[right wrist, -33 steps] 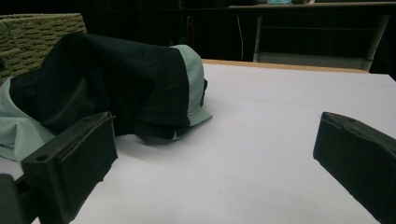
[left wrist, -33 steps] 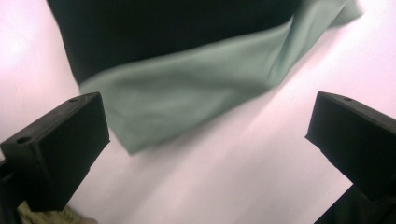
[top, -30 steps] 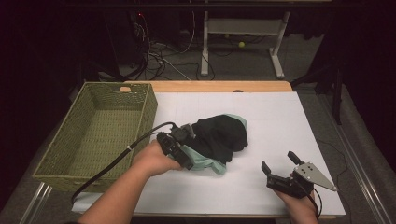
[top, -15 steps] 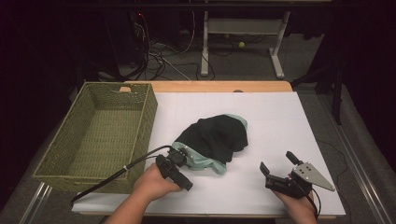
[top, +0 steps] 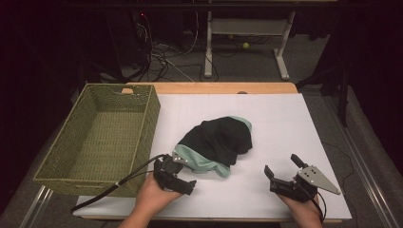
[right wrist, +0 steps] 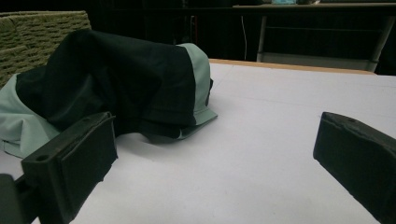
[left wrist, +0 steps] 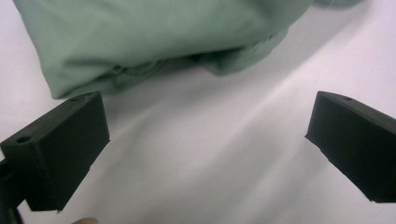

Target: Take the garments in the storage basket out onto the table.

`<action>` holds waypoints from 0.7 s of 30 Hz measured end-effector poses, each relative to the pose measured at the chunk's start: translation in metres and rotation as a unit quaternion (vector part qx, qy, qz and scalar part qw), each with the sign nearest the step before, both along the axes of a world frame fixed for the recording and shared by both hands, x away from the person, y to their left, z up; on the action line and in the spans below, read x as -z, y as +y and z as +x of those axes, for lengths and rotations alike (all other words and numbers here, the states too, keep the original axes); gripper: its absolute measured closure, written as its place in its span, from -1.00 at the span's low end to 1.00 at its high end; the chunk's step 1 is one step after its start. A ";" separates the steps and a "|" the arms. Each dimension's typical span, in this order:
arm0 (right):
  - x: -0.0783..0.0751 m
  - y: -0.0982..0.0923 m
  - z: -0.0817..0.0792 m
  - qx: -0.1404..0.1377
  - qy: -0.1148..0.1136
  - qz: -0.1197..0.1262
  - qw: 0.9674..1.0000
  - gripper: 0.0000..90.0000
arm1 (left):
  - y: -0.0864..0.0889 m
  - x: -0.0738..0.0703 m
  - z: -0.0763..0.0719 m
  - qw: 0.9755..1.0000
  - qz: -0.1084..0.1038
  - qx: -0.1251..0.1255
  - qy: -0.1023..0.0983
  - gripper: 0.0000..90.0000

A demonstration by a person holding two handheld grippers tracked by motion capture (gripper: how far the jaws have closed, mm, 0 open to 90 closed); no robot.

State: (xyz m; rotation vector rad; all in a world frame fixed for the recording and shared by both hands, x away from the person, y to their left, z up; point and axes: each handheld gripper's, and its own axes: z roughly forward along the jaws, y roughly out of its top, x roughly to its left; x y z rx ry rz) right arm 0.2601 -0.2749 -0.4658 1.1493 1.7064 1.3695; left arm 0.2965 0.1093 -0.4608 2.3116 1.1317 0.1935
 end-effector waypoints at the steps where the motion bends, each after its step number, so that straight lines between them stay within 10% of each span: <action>1: 0.000 0.000 0.000 0.000 -0.001 0.000 1.000 -1.00 | 0.001 0.000 -0.002 1.000 -0.009 -0.002 -0.011 -1.00; 11: 0.000 0.000 -0.002 -0.002 -0.003 -0.001 1.000 -1.00 | 0.003 0.003 -0.017 0.994 -0.073 -0.001 -0.084 -1.00; 21: 0.000 0.001 -0.005 -0.008 -0.005 -0.004 1.000 -1.00 | 0.029 0.003 -0.033 0.980 -0.143 -0.052 -0.127 -1.00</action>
